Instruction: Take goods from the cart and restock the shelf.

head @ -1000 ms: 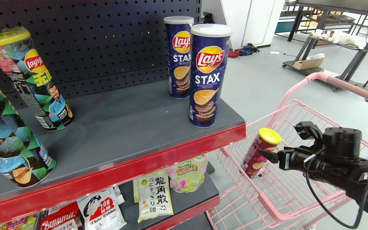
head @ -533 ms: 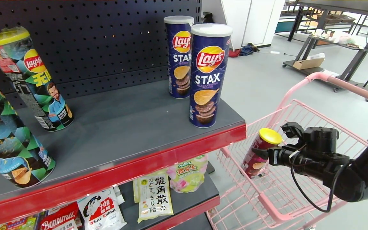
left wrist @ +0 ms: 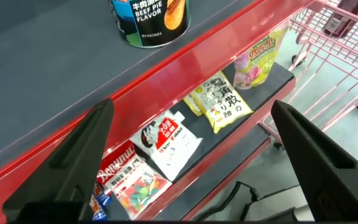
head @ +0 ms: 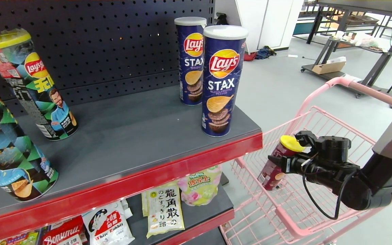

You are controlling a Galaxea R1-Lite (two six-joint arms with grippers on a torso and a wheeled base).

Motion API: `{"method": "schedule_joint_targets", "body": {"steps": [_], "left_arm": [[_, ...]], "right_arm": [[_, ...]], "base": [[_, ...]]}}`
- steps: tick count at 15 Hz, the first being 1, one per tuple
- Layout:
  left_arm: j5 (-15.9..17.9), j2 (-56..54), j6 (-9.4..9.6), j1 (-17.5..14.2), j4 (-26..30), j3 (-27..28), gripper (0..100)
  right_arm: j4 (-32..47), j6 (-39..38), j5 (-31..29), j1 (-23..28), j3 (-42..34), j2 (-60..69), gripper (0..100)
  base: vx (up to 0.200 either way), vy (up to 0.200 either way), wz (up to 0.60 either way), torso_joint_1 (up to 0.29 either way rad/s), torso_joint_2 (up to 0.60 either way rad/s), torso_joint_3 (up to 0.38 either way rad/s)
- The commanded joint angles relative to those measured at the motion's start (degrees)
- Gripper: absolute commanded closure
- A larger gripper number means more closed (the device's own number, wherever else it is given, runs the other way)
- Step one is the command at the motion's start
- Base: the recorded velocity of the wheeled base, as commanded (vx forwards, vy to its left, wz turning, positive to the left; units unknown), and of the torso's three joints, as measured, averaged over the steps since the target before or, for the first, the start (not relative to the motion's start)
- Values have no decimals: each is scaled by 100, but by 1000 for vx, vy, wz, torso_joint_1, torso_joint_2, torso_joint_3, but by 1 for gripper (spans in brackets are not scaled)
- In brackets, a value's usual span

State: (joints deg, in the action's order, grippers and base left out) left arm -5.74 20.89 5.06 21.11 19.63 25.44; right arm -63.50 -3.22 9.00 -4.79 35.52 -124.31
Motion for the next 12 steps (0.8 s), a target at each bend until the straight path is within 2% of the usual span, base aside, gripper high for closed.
{"method": "schedule_joint_targets", "body": {"steps": [1, 3, 5, 8, 12], "left_arm": [[-6, 64, 4, -2, -3, 31, 0], [-6, 64, -5, -2, -3, 31, 0], [3, 64, 4, -2, -3, 13, 0], [12, 46, 4, 7, -3, -4, 0], [3, -33, 4, 7, 15, -22, 0]], "right_arm": [[4, -65, 14, -22, 34, -94, 100], [-4, -126, 6, -39, 34, -67, 100], [-505, -65, -65, -39, -116, 91, 100], [-294, 120, -205, -48, -221, 1066, 100], [2878, 550, -355, -39, 455, 4134, 100]], "base": [[0, 0, 0, 0, 0, 0], [0, 0, 0, 0, 0, 0], [0, 0, 0, 0, 0, 0], [0, 0, 0, 0, 0, 0], [0, 0, 0, 0, 0, 0]]}}
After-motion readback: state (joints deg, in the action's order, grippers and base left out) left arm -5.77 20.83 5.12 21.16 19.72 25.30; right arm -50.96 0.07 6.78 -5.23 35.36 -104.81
